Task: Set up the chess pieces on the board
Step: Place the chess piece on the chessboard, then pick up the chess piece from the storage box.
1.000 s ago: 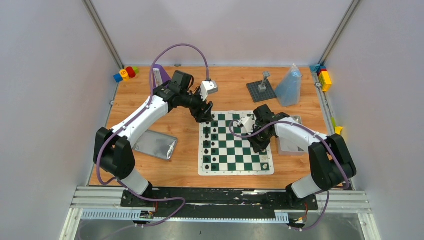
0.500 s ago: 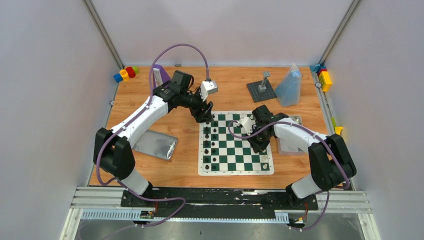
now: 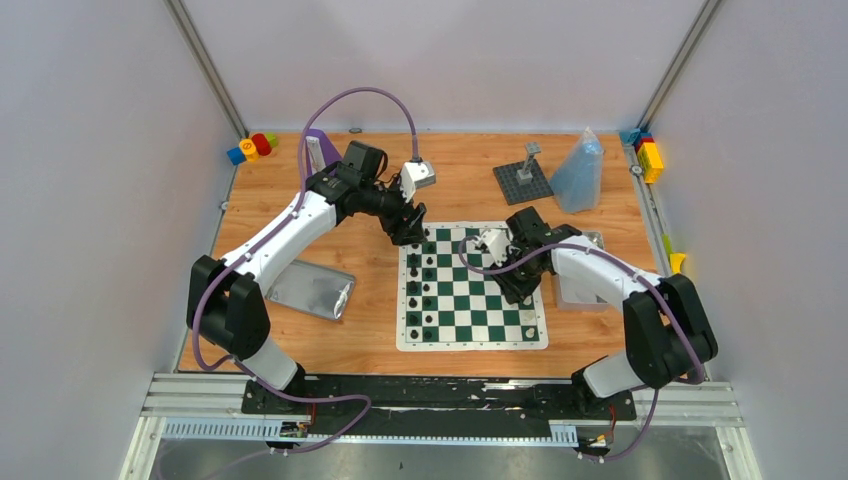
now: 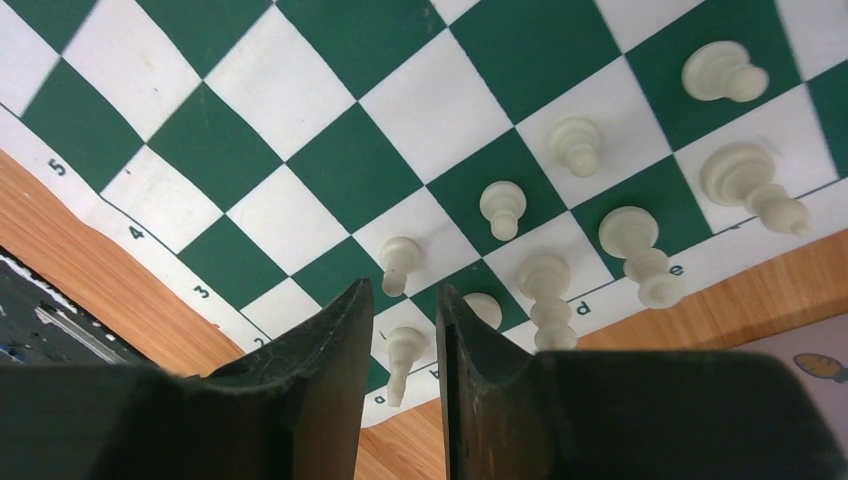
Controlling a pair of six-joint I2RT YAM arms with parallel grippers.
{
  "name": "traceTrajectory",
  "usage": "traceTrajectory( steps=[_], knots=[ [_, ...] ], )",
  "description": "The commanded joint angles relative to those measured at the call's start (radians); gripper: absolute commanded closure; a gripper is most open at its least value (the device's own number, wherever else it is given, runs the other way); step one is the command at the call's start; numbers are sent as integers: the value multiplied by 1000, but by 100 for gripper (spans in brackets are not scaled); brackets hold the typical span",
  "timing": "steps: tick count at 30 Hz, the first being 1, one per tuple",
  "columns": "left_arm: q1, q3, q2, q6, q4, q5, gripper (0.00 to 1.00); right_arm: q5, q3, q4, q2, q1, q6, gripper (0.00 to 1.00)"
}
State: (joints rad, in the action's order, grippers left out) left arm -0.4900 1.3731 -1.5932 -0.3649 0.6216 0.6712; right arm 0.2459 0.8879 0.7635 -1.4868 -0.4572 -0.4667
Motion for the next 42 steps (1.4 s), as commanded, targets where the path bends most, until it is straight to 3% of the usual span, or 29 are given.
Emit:
traceTrajectory(
  steps=[1, 6, 12, 16, 26, 42],
  knots=[
    [4, 5, 50, -7, 7, 4, 20, 7, 71, -4, 92, 2, 37, 69],
    [4, 14, 55, -7, 12, -12, 19, 22, 105, -3, 177, 90, 52, 68],
    [4, 40, 50, 6, 36, -63, 18, 54, 133, -3, 213, 332, 33, 66],
    [4, 64, 48, 10, 54, -81, 18, 0, 151, -3, 191, 436, -63, 66],
    [4, 79, 58, 14, 65, -62, 19, -241, 230, -36, -13, 449, -243, 67],
    [4, 76, 47, 1, 72, -56, 19, -521, 258, -163, -243, 445, -234, 67]
  ],
)
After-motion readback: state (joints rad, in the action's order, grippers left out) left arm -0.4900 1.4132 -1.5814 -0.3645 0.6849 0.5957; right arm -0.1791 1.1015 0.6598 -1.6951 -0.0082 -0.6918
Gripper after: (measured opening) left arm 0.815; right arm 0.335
